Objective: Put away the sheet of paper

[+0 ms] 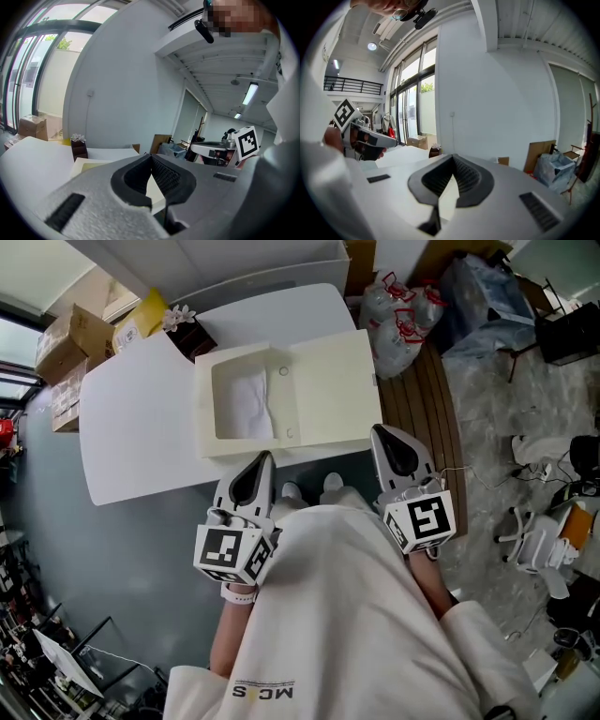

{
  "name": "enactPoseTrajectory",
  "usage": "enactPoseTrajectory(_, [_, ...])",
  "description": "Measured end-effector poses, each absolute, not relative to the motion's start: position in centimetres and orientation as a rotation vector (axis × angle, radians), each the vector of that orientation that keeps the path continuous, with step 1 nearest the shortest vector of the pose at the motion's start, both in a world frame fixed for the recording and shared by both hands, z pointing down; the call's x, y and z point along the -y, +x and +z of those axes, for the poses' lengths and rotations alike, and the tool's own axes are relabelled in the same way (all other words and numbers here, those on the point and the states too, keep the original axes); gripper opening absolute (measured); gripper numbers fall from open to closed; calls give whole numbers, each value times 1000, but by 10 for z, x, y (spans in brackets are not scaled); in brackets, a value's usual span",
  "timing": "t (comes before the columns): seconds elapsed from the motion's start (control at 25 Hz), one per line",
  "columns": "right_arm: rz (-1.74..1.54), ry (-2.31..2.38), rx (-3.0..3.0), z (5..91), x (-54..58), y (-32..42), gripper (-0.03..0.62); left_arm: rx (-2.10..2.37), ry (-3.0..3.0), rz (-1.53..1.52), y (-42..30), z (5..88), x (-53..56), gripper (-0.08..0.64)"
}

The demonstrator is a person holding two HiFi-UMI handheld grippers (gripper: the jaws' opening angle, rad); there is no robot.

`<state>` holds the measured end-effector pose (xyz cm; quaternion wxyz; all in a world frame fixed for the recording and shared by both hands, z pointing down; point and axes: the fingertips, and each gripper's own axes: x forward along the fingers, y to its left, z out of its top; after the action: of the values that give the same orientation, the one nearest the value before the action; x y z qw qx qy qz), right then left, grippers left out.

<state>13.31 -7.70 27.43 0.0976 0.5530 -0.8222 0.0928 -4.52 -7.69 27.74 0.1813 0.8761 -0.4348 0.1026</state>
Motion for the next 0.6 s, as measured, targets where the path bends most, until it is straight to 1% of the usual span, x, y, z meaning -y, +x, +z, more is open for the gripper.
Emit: enactPoseTrajectory(0.6, [271,1625,2439,277,73,138,15,1238,2475,276,-37,281,77,23])
